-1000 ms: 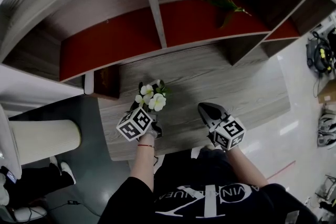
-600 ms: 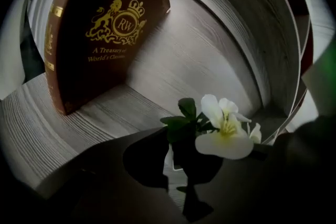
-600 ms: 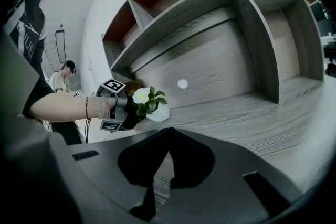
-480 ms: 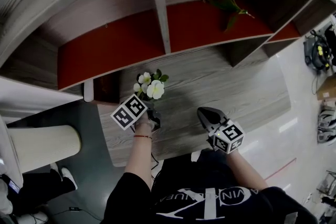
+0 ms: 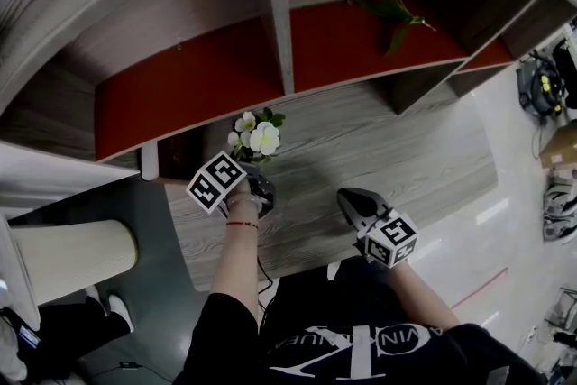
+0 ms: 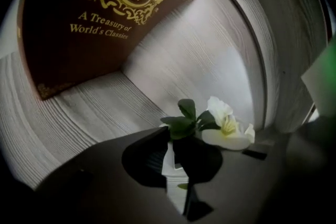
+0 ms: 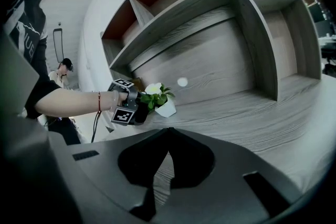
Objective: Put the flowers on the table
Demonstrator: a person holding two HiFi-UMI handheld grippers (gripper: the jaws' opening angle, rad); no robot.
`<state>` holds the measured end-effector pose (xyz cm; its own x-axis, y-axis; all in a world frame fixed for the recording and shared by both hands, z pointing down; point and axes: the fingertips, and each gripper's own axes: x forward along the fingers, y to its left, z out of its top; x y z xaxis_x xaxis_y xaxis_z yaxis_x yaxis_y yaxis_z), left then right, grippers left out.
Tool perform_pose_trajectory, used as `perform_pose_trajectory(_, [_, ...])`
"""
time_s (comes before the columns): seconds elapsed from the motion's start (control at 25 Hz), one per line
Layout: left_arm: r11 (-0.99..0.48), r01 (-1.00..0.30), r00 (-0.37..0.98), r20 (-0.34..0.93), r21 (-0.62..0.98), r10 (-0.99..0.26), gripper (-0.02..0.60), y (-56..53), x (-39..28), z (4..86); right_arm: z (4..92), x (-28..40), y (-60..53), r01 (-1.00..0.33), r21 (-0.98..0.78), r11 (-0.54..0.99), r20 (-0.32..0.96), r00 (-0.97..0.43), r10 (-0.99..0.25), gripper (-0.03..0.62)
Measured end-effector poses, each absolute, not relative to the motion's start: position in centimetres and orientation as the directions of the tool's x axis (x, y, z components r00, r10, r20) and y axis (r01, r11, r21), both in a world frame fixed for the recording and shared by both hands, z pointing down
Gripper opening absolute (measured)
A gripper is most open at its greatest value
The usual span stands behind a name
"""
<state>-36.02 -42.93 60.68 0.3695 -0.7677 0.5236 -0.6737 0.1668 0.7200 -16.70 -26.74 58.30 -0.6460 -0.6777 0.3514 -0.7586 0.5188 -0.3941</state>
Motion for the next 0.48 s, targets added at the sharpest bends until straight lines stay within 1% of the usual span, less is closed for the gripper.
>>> perform_pose_trajectory(0.12, [0.161,-0.652,0.389,0.510,0.741,-0.767,0.030,-43.3,-35.8,60.7,58.5,-16.6,-26.6,-0.770,-0.377,0.515,0.374,-0.635,-0.676,0.011])
perform_pose_trajectory(0.32, [0.137,-0.600,0.430,0.462,0.789,-0.776,0.040,-43.7,-35.1,60.0,58.7,-16.6,-26.5,-0.772,-0.384,0.507,0.374,-0.632,-0.679,0.011])
perform_pose_trajectory(0.44, [0.142,-0.587,0.435,0.458,0.797,-0.775,0.041,-43.6,-34.9,60.0,58.7,-16.6,-26.4,-0.773,-0.384,0.505,0.374,-0.631,-0.680,0.011])
perform_pose_trajectory(0.48, [0.145,-0.586,0.435,0.461,0.797,-0.774,0.051,-43.5,-34.9,60.1,58.8,-16.6,-26.4,-0.773,-0.384,0.505,0.374,-0.630,-0.680,0.011])
